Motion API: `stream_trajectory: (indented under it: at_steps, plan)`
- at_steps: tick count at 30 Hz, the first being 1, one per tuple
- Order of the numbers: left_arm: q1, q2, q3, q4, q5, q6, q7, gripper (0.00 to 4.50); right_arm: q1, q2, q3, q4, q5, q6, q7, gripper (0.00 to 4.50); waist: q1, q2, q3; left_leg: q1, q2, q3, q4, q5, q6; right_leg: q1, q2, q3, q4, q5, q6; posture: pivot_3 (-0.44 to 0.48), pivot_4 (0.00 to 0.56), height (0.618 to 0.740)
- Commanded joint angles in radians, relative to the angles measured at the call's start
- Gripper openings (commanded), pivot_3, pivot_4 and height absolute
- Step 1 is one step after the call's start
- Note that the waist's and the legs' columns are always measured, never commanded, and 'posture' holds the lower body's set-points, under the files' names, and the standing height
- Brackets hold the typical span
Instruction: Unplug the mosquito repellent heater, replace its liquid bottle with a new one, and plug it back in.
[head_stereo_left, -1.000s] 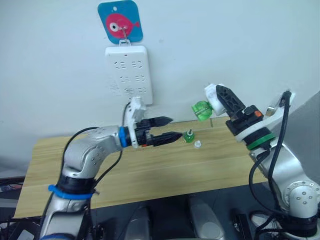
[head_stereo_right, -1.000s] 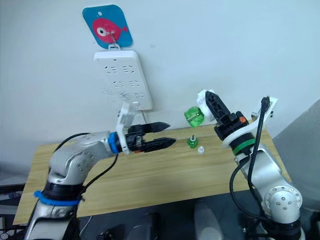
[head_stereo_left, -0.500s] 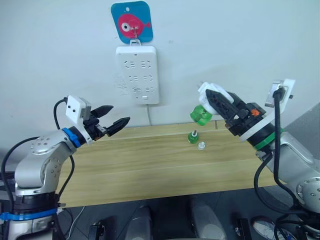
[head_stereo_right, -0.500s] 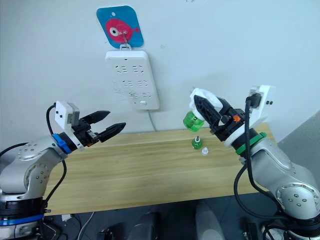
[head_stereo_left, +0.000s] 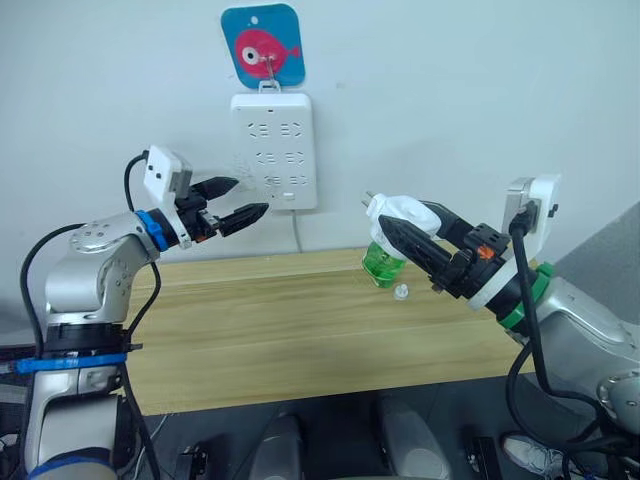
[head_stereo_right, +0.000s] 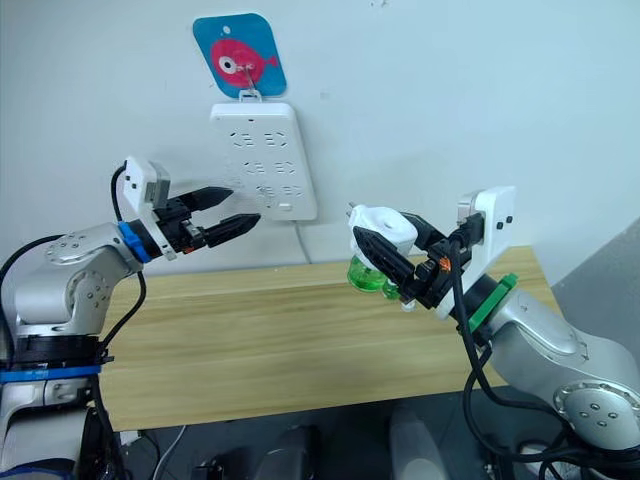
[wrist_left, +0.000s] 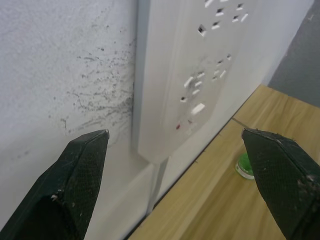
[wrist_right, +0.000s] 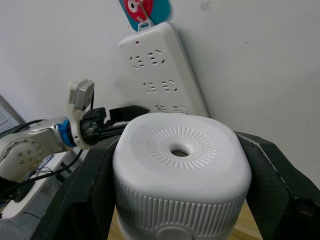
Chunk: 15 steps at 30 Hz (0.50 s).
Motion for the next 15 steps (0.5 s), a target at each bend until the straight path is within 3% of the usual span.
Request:
stream_trajectory:
  at_steps: [1,15]
  plan:
    - [-0.045,-0.009,-0.007,0.041,0.027,-0.043,-0.009,4.5,-0.012,-0.001,-0.011,-0.046,-0.006,-0.01,0.008,3.09,-0.001,0.0,0.0,0.0,0.0,0.0,0.0,0.0,0.0,0.0,0.0,0.0,0.0,0.0,0.0,-0.208,0.186,0.74]
    - [-0.162,-0.069,-0.057,0.15,0.07,-0.093,-0.1,4.5,-0.008,-0.003,-0.005,-0.062,-0.002,-0.007,-0.007,3.09,0.029,-0.001,-0.001,-0.001,-0.002,-0.003,0.003,0.0,0.0,0.001,-0.001,-0.002,0.002,0.0,0.0,-0.23,0.192,0.74]
